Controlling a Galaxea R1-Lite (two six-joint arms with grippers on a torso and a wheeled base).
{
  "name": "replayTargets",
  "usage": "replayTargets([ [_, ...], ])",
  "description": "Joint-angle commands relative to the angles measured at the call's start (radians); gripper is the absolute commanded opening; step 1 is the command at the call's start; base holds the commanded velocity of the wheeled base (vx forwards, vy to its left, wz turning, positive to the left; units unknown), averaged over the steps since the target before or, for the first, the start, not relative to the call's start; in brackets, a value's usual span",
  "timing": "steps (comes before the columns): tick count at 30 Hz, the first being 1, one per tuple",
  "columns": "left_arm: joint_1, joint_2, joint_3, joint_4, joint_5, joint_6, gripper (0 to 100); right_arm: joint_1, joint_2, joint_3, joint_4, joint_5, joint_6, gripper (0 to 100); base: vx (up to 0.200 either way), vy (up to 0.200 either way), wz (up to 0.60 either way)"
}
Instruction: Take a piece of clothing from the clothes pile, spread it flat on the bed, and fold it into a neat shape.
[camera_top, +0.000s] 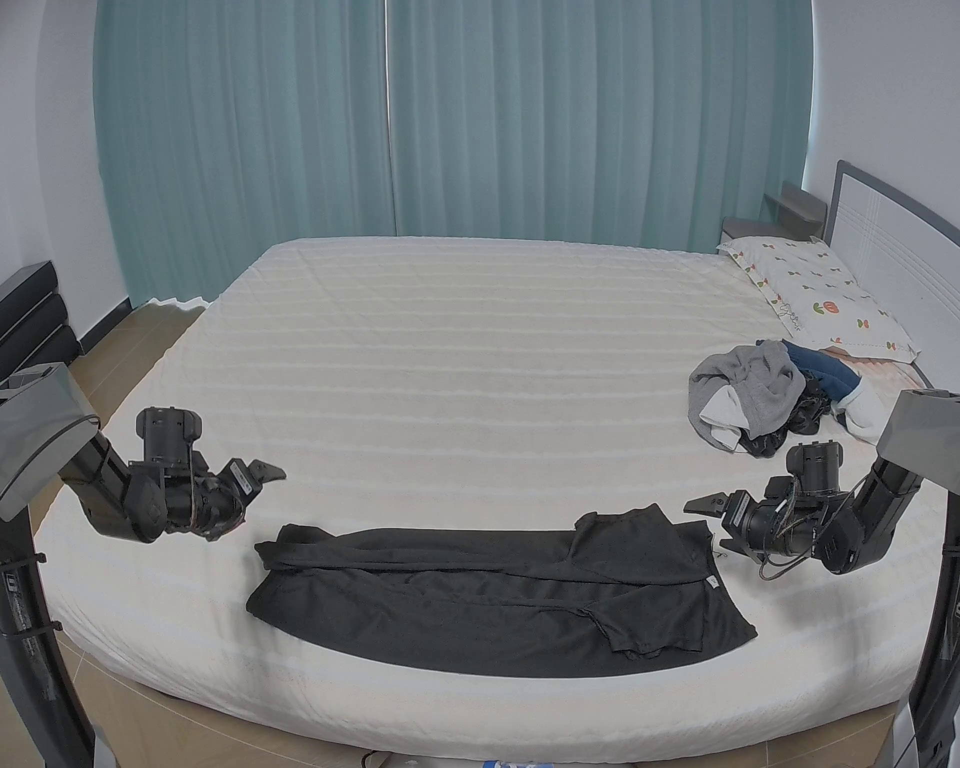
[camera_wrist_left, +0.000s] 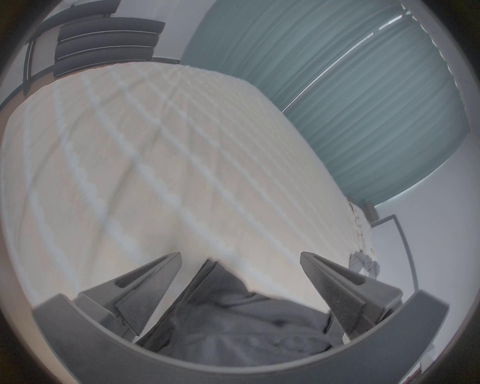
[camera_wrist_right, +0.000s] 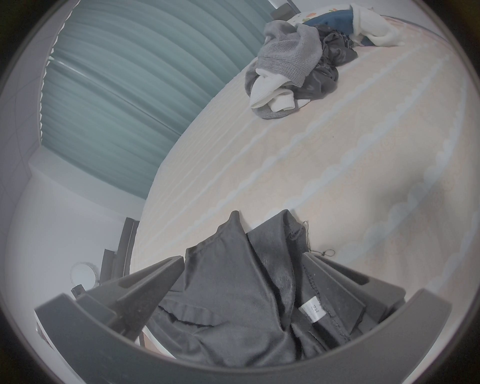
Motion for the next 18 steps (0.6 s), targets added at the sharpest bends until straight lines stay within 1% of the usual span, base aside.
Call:
replayTargets([
  [1, -0.006, 0.136, -0.215, 0.059, -0.003, -0.06, 100, -0.006, 0.077, -0.072, 0.004, -0.002, 0.06, 100, 0.0, 0.0, 0.0],
  [2, -0.006, 0.149, -0.235, 0.073, -0.003, -0.06, 100, -0.006, 0.08, -0.075, 0.004, -0.002, 0.065, 100, 0.0, 0.0, 0.0],
  [4, -0.018, 0.188, -0.293, 0.142, -0.005, -0.057, 100, -0.004, 0.086, -0.075, 0.005, -0.002, 0.072, 100, 0.0, 0.0, 0.0],
  [5, -0.018, 0.188, -0.293, 0.142, -0.005, -0.057, 100, -0.004, 0.086, -0.075, 0.005, -0.002, 0.072, 100, 0.0, 0.0, 0.0],
  [6, -0.026, 0.208, -0.318, 0.185, -0.006, -0.051, 100, -0.003, 0.1, -0.076, 0.002, 0.0, 0.074, 100, 0.0, 0.0, 0.0],
  [7, -0.031, 0.214, -0.321, 0.197, -0.006, -0.043, 100, -0.003, 0.103, -0.078, 0.002, 0.0, 0.074, 100, 0.0, 0.0, 0.0],
  [12, -0.042, 0.223, -0.313, 0.203, -0.006, -0.011, 100, -0.003, 0.106, -0.084, 0.001, 0.0, 0.075, 100, 0.0, 0.0, 0.0],
  [15, -0.051, 0.223, -0.312, 0.202, -0.006, -0.001, 100, -0.001, 0.107, -0.085, -0.007, 0.0, 0.117, 100, 0.0, 0.0, 0.0],
  [18, -0.06, 0.225, -0.31, 0.202, -0.005, 0.006, 100, 0.005, 0.107, -0.085, -0.01, -0.002, 0.129, 100, 0.0, 0.0, 0.0],
])
